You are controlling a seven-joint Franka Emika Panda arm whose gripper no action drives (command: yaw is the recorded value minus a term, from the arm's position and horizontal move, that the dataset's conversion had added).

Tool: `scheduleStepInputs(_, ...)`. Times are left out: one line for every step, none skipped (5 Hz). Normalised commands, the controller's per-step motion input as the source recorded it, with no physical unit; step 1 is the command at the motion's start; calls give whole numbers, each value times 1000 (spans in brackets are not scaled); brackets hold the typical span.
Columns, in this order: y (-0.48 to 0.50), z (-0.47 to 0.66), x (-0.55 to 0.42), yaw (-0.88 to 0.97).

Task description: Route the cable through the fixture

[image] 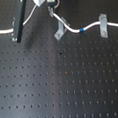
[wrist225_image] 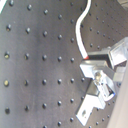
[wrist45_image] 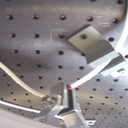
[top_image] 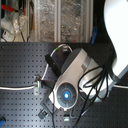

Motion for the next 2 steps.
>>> scheduleStepInputs(-1,163,8,0)
scheduleStepInputs(-59,33,-1,0)
